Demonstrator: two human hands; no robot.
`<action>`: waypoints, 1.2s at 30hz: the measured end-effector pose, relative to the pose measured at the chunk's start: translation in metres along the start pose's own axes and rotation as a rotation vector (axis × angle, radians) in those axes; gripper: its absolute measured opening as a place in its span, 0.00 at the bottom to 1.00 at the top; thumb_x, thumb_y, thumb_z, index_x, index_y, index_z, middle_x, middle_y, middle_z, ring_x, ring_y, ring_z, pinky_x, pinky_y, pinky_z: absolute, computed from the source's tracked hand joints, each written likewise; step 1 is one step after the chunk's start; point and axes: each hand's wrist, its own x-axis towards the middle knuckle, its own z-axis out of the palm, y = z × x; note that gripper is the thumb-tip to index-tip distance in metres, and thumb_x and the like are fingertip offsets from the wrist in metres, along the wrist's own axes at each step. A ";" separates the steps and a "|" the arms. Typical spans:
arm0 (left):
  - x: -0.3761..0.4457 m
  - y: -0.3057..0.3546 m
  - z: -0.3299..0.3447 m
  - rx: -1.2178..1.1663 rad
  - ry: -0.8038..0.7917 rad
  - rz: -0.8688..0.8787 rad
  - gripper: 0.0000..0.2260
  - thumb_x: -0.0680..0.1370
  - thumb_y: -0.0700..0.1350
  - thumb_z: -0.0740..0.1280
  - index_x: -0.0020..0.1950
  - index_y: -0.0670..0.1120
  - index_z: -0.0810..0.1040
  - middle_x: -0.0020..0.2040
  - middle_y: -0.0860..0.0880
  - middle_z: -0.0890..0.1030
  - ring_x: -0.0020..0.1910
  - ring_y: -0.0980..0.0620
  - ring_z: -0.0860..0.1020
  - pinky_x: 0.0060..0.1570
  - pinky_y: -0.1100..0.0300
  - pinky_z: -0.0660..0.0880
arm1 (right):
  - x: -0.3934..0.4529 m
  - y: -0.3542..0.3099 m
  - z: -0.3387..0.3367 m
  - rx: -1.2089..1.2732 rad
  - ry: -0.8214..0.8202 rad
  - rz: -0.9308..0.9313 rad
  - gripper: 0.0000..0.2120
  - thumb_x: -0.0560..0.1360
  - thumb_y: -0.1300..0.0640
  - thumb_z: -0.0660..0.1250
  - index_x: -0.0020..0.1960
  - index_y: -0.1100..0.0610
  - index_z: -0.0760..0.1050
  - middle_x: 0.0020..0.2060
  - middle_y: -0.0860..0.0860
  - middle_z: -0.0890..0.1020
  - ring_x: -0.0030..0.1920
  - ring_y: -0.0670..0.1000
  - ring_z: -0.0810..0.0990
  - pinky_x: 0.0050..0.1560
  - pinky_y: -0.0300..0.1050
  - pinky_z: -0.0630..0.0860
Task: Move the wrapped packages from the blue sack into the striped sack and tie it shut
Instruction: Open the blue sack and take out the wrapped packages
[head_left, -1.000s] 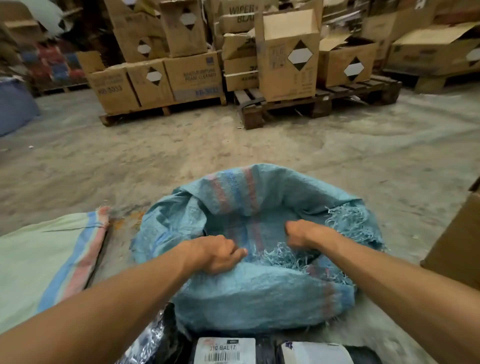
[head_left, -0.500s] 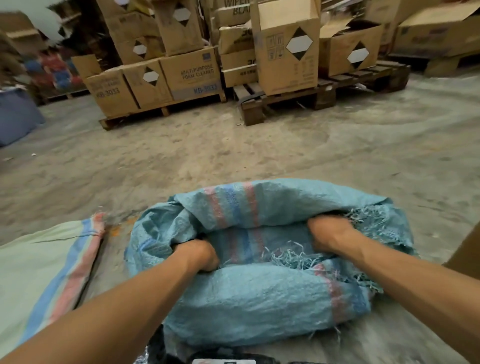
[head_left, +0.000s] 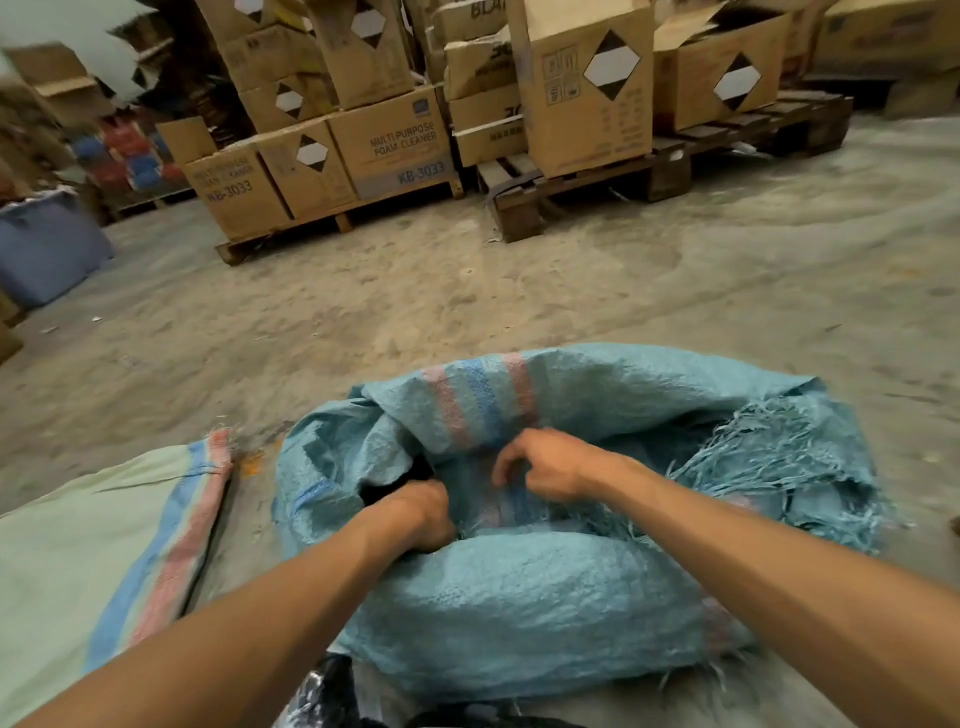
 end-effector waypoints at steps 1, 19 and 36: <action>-0.002 0.000 0.001 0.054 -0.083 0.028 0.21 0.83 0.49 0.60 0.72 0.39 0.69 0.70 0.42 0.73 0.67 0.43 0.72 0.66 0.54 0.69 | 0.008 -0.004 0.004 0.055 0.020 -0.037 0.28 0.68 0.71 0.55 0.58 0.51 0.82 0.57 0.49 0.83 0.58 0.49 0.80 0.59 0.43 0.76; -0.021 -0.026 0.020 0.519 0.263 -0.017 0.15 0.83 0.42 0.56 0.63 0.47 0.78 0.62 0.49 0.79 0.61 0.46 0.77 0.46 0.55 0.66 | 0.104 -0.074 0.038 0.085 0.034 -0.150 0.35 0.69 0.57 0.75 0.72 0.52 0.62 0.63 0.57 0.76 0.60 0.59 0.76 0.58 0.50 0.74; -0.002 -0.063 0.020 0.629 0.420 -0.064 0.16 0.82 0.35 0.56 0.59 0.48 0.80 0.57 0.49 0.81 0.57 0.48 0.79 0.42 0.57 0.67 | 0.100 -0.056 0.021 -0.151 0.312 -0.173 0.21 0.73 0.65 0.63 0.62 0.48 0.80 0.61 0.52 0.81 0.61 0.57 0.79 0.60 0.49 0.77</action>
